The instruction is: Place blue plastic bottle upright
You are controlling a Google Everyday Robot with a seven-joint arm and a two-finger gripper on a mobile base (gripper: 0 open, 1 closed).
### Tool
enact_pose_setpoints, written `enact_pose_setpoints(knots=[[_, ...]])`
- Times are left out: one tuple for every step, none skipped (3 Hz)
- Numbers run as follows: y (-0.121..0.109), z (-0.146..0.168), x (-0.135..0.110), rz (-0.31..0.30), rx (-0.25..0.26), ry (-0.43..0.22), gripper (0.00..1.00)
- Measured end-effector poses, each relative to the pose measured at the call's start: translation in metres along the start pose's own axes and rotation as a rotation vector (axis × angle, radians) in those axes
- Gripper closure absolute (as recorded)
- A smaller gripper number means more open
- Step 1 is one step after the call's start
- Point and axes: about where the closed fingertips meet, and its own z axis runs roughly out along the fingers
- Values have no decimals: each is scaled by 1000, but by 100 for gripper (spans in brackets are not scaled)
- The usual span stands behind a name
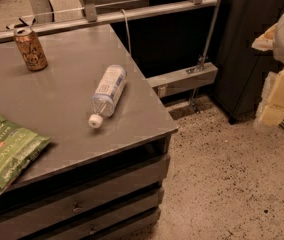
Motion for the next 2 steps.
enact_pose_setpoints(knots=[[0,0,0,0,0,0,0],[-3,-1,-4,-15,7,-21,0]])
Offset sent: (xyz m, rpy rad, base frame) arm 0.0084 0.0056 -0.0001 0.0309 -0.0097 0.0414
